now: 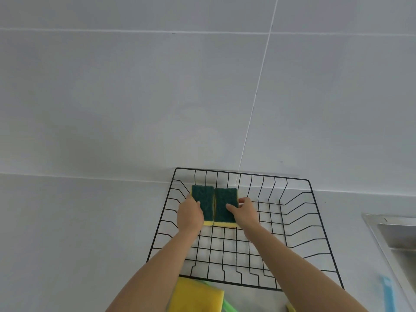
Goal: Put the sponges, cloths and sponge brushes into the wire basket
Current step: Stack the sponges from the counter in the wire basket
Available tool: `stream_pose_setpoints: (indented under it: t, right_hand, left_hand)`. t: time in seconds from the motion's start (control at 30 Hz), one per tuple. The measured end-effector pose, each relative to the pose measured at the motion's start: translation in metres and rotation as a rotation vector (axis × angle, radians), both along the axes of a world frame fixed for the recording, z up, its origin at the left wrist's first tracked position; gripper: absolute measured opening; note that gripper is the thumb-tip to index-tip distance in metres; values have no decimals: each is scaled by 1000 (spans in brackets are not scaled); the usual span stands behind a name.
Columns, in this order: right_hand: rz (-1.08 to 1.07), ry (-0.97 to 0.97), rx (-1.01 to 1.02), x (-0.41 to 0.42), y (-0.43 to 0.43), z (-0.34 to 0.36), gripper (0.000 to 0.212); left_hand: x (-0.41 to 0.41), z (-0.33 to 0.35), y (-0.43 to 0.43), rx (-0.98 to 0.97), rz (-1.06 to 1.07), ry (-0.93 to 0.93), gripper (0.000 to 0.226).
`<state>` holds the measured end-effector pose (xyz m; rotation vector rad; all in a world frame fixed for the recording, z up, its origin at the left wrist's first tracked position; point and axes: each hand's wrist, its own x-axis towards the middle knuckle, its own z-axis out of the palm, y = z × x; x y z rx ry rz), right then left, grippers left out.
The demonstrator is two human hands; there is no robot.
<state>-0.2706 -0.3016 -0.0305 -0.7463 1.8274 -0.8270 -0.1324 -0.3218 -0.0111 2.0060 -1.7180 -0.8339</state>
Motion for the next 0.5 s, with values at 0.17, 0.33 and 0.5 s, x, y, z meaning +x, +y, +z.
stream_pose_setpoints:
  t: [0.17,0.33,0.5]
  right_hand:
    - [36,45,1,2,-2,1,41]
    - [89,83,12,1,-4,3,43]
    - [114,120,2,3,-8,5,44]
  left_hand:
    - [1,-1,-1,-46,-40,-74,22]
    - [2,0,-5,-40,-95,-118,23]
    - [2,3,-7,16,-111,-160,22]
